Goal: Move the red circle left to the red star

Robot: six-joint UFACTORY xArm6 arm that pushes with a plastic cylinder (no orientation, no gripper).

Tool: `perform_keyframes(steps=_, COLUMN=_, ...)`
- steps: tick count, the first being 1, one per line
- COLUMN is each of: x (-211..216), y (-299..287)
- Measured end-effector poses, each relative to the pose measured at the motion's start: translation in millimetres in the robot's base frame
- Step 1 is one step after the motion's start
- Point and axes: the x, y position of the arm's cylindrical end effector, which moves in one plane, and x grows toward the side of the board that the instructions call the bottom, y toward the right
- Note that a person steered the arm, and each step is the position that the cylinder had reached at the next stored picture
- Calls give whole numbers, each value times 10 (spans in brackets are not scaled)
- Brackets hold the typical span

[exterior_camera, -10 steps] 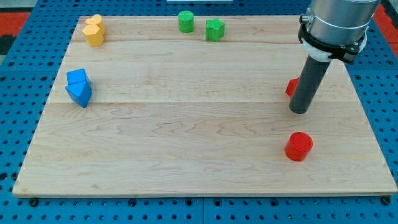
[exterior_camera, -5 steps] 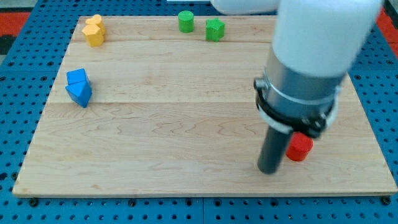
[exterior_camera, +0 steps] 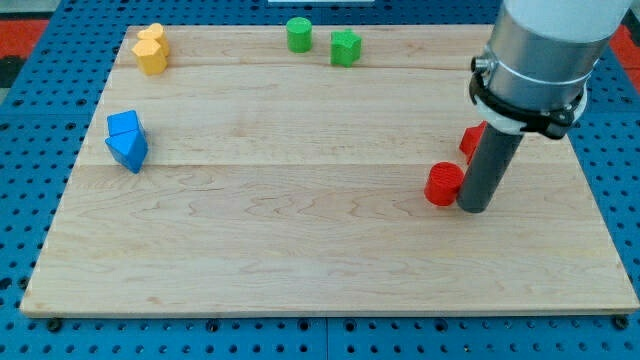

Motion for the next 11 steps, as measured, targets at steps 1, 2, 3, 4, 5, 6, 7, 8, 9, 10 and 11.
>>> perform_keyframes(steps=1, x=-227, y=-171)
perform_keyframes(steps=2, x=-141, y=-463)
perform_keyframes(steps=3, x=-108, y=-721)
perform_keyframes(steps=4, x=-108, y=-1365)
perform_keyframes(steps=5, x=-252, y=-1351)
perform_keyframes(steps=6, x=-420, y=-720)
perform_keyframes(steps=7, x=-445, y=-785)
perform_keyframes(steps=8, x=-281, y=-374)
perform_keyframes(steps=9, x=-323, y=-333)
perform_keyframes(steps=10, x=-476, y=-522)
perform_keyframes(steps=11, x=-353, y=-771)
